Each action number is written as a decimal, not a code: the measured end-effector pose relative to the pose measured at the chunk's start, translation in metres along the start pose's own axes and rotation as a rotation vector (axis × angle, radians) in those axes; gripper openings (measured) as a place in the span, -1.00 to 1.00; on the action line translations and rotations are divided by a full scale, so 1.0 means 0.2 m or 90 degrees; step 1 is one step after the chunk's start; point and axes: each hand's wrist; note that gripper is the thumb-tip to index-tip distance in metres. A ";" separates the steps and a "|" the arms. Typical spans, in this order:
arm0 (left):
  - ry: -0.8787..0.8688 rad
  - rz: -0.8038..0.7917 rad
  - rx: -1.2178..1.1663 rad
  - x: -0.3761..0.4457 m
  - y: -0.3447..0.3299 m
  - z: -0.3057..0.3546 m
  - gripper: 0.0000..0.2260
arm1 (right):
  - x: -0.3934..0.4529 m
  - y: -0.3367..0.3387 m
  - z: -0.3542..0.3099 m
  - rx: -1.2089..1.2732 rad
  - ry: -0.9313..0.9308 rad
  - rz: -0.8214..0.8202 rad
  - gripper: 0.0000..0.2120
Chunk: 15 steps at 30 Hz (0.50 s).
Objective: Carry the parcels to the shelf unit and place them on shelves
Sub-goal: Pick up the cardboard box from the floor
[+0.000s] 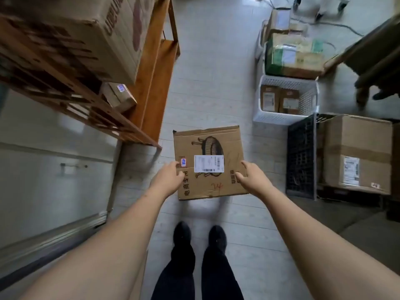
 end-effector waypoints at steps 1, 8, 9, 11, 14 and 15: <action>0.016 0.011 -0.005 0.04 -0.04 -0.02 -0.58 | 0.04 -0.04 0.03 0.005 -0.018 0.013 -0.41; 0.057 0.046 -0.046 0.36 -0.36 -0.19 -0.56 | 0.38 -0.35 0.29 0.043 -0.104 0.024 -0.38; 0.062 0.053 -0.061 0.41 -0.39 -0.21 -0.55 | 0.43 -0.37 0.31 0.047 -0.109 0.027 -0.37; 0.080 0.074 -0.079 0.49 -0.44 -0.22 -0.55 | 0.52 -0.40 0.35 0.062 -0.116 0.046 -0.34; 0.126 0.093 -0.143 0.62 -0.50 -0.24 -0.48 | 0.66 -0.43 0.38 0.131 -0.106 0.097 -0.26; 0.138 0.086 -0.167 0.67 -0.54 -0.26 -0.42 | 0.72 -0.45 0.39 0.167 -0.110 0.108 -0.22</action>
Point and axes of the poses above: each hand's wrist, its own x-axis towards the middle knuckle, its own y-axis out of the back of the hand, z = x × y, and after that the axes turned 3 degrees about y, right-handed
